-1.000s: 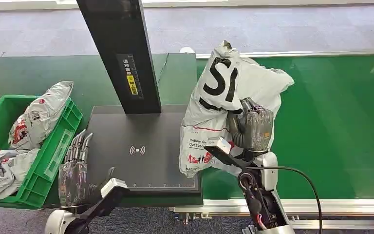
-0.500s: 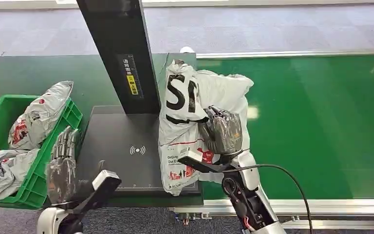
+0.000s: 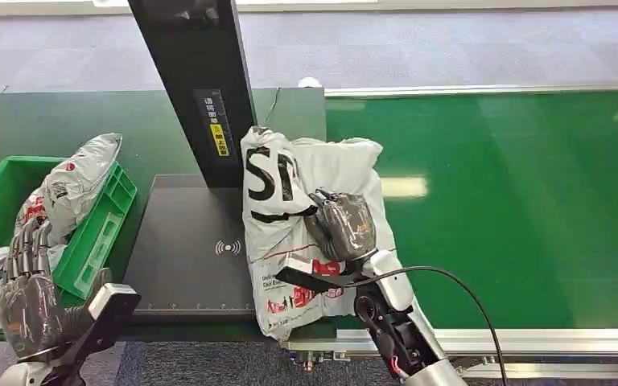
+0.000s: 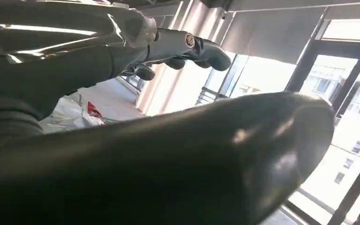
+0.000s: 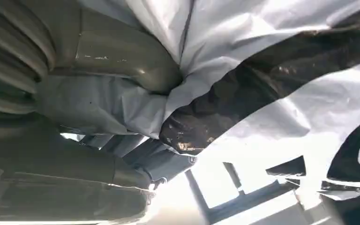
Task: Moved the parcel from conveyor to table for the left to box.
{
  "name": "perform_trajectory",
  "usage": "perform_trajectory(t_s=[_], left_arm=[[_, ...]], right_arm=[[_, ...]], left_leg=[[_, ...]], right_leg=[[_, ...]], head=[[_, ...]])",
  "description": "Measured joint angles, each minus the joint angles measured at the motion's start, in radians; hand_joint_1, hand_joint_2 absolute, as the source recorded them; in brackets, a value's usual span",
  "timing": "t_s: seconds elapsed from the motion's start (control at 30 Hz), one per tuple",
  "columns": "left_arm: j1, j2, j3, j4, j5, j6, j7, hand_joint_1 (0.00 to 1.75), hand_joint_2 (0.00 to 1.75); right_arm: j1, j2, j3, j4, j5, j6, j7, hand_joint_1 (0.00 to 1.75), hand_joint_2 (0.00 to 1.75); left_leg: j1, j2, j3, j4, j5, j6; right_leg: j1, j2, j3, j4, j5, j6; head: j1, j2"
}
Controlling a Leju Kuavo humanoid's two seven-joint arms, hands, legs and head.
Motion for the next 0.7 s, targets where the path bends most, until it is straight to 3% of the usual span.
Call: perform_trajectory(t_s=[0.37,0.7], left_arm=[[-0.038,-0.005,-0.032,0.031,-0.009,-0.011,-0.006,0.0,0.0],[-0.095,-0.005,-0.048,0.071,-0.019,-0.033,-0.013,0.0,0.0]], right_arm=[[-0.003,0.002,0.086,0.046,0.043,0.054,-0.03,1.75,1.75],[-0.023,0.017,0.174,0.096,0.123,0.068,0.004,1.75,1.75]], left_leg=[[0.0,0.0,-0.001,0.0,0.0,0.0],[0.0,0.0,0.0,0.0,0.0,0.0]], right_leg=[[0.0,0.0,-0.001,0.0,0.0,0.0],[0.0,0.0,0.0,0.0,0.0,0.0]], head=[[0.0,0.0],[0.0,0.0]])
